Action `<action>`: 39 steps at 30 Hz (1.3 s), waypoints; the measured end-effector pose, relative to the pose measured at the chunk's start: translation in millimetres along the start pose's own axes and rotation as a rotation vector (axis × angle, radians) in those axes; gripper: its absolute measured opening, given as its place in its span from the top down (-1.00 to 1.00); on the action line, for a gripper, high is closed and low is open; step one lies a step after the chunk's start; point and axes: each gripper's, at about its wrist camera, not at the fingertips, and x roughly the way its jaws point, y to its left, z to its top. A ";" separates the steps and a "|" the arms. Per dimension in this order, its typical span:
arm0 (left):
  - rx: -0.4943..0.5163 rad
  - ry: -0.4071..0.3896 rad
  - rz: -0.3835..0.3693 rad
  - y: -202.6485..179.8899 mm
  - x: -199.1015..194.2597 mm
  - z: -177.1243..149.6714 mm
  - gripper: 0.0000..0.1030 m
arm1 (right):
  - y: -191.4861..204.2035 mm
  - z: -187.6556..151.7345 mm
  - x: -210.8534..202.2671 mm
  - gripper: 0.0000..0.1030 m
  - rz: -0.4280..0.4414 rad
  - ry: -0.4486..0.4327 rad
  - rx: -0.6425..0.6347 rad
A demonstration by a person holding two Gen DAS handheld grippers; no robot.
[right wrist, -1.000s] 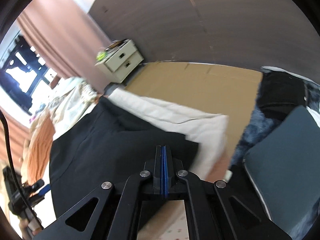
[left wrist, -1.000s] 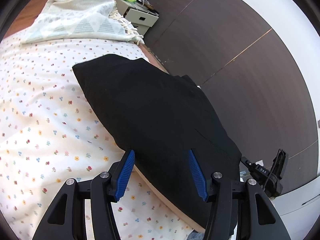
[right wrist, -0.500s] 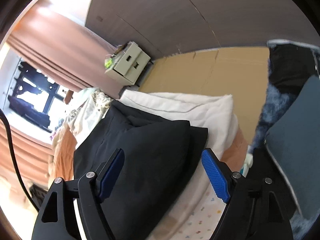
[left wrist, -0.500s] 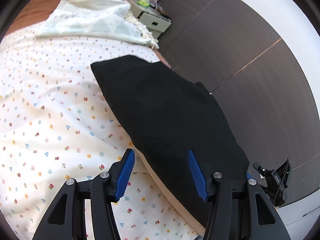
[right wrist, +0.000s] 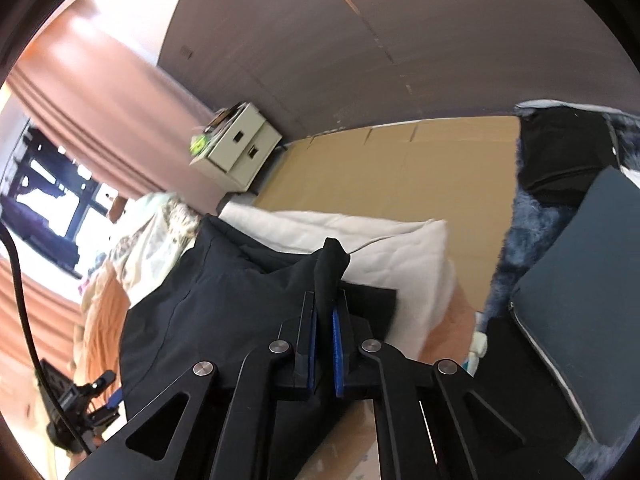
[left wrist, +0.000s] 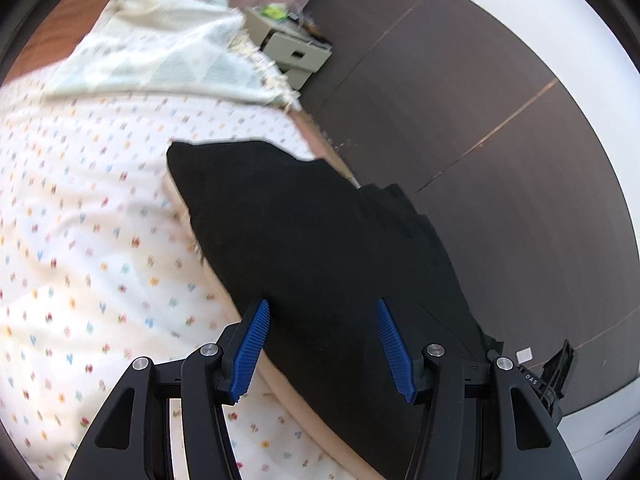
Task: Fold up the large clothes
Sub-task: 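Lower the jacket onto the beige cloth stack with both grippers, then open both grippers and pull them back from the jacket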
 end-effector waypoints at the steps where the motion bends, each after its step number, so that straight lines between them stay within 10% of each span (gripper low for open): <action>1: 0.015 -0.004 0.002 -3.0 -1.0 0.2 -0.09 | -2.9 -0.9 0.2 0.89 -0.009 0.000 0.010; 19: 0.044 0.095 0.045 5.0 33.8 -14.4 -0.09 | -5.0 -11.9 -6.7 0.82 -0.113 -0.005 0.040; 21: 0.050 0.085 0.053 3.9 29.1 -12.7 -0.09 | 2.9 -12.5 -13.6 0.67 -0.124 -0.007 0.002; 23: 0.082 0.079 0.075 2.3 22.9 -14.2 -0.09 | 9.3 -13.1 -20.2 -0.08 -0.112 0.011 -0.024; 25: 0.115 0.092 0.093 -0.2 17.7 -14.9 -0.09 | 16.1 -16.5 -33.7 -0.39 -0.124 -0.007 -0.045; 39: 0.220 -0.022 0.214 9.2 -110.4 -52.3 -0.91 | 67.3 -66.1 -99.3 -1.00 -0.089 -0.026 -0.115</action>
